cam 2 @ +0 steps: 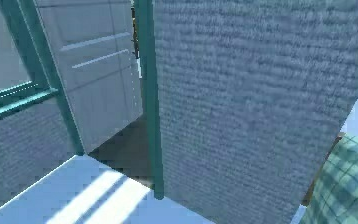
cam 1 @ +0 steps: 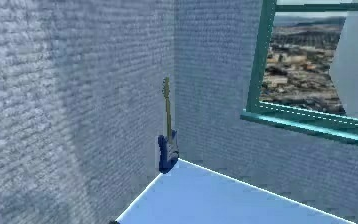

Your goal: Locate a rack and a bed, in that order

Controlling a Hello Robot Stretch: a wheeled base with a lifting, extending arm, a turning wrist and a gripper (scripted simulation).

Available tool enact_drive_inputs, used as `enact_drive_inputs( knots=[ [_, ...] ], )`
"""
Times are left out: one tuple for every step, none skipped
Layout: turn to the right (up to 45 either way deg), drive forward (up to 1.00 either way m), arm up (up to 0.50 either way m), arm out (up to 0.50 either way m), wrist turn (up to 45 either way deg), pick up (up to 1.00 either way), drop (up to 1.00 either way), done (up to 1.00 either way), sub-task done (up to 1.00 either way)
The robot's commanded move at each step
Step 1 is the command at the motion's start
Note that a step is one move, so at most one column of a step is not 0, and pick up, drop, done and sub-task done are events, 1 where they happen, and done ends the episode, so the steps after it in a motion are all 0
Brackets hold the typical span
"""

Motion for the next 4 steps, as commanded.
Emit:
enact_drive_inputs(
  knots=[
    [18.0, 0.00, 0.00, 0.00, 0.0, 0.00, 0.00, 0.00, 0.00],
    [0.0, 0.05, 0.00, 0.00, 0.0, 0.00, 0.00, 0.00, 0.00],
    [42.0, 0.00, 0.00, 0.00, 0.0, 0.00, 0.00, 0.00, 0.00],
    [0.0, 0.90, 0.00, 0.00, 0.0, 0.00, 0.00, 0.00, 0.00]
  ],
)
